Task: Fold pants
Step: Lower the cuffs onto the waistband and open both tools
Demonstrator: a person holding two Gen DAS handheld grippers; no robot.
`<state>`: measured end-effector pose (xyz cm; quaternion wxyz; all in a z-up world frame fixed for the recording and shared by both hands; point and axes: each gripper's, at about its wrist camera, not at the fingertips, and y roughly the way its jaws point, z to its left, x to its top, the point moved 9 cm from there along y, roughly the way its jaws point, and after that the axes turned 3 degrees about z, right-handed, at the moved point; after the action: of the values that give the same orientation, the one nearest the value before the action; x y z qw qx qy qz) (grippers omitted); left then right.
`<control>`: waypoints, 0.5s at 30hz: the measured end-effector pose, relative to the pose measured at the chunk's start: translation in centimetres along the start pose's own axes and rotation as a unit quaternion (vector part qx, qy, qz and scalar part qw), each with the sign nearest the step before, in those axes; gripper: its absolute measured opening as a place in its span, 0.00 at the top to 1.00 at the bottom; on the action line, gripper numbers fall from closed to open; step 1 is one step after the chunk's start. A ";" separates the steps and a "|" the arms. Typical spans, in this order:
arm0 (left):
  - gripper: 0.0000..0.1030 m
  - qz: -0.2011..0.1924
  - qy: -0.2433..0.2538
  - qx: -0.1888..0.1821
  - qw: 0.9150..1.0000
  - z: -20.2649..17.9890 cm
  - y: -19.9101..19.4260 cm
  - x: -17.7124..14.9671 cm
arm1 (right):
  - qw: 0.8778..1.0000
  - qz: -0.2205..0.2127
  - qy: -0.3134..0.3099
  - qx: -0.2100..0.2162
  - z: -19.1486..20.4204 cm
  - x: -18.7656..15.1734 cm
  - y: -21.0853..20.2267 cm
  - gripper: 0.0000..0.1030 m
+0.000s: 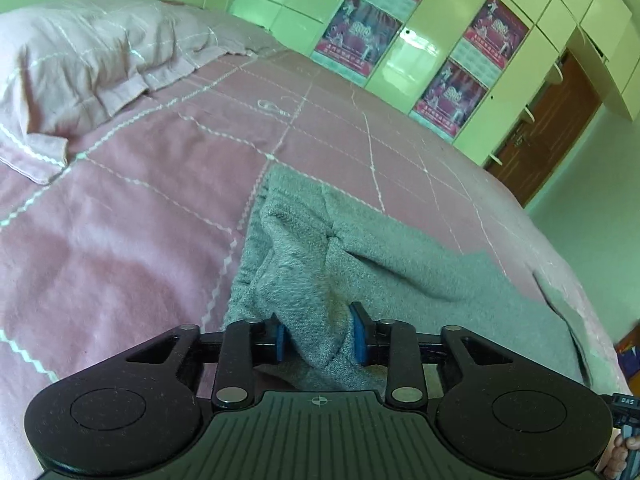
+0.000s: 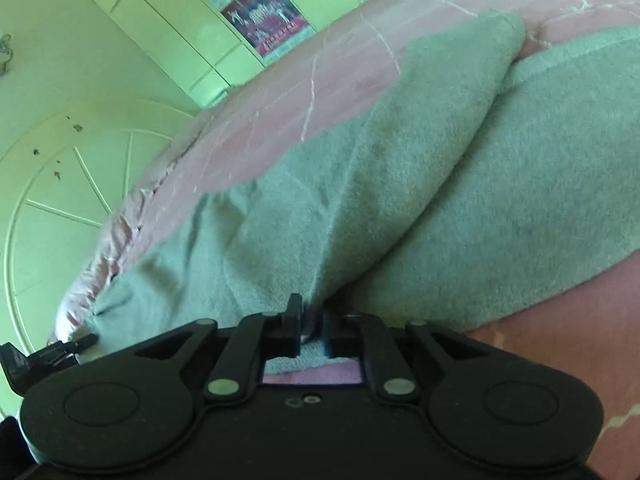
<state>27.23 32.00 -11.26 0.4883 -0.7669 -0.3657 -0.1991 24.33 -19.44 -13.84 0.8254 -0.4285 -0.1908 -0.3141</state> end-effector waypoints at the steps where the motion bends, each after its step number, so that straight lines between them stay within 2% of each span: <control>1: 0.56 -0.008 0.006 0.014 1.000 0.0 -0.7 -0.3 | 1.000 -0.014 -0.005 -0.005 0.0 0.4 -0.8 0.90; 2: 0.42 -0.016 0.008 0.023 1.000 0.1 -1.5 -1.0 | 1.000 -0.021 -0.005 -0.007 -0.2 0.8 -1.4 0.86; 3: 0.21 -0.026 0.012 0.033 0.999 -0.3 -2.4 -0.9 | 1.000 -0.025 -0.004 -0.013 -0.4 1.1 -2.0 0.86; 4: 0.11 -0.041 0.020 0.061 0.997 -0.3 -3.6 -1.2 | 0.999 -0.035 -0.008 -0.023 -0.7 1.4 -2.7 0.86; 5: 0.05 -0.053 0.028 0.088 0.994 -0.5 -4.6 -1.4 | 0.998 -0.051 -0.017 -0.033 -0.9 1.8 -3.6 0.85; 6: 0.05 -0.065 0.037 0.106 0.992 -1.0 -5.7 -1.5 | 0.997 -0.065 -0.028 -0.044 -1.0 2.2 -4.4 0.85; 8: 0.05 -0.085 0.051 0.120 0.988 -2.9 -7.3 -1.1 | 0.993 -0.085 -0.043 -0.065 -1.0 3.3 -5.2 0.85; 10: 0.05 -0.105 0.077 0.116 0.985 -6.2 -7.7 -0.8 | 0.990 -0.101 -0.058 -0.081 -0.8 4.9 -5.5 0.85; 12: 0.03 -0.095 0.111 0.125 0.981 -9.4 -6.1 -1.4 | 0.986 -0.103 -0.085 -0.101 0.0 6.3 -4.4 0.85; 15: 0.03 -0.047 0.170 0.170 0.970 -14.1 -1.6 -3.8 | 0.977 -0.084 -0.128 -0.146 0.7 7.8 -2.0 0.84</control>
<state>24.26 18.38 -6.59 0.6564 -0.6094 -0.3416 -0.2846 28.62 -22.48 -7.66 0.6935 -0.5636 -0.2824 -0.3489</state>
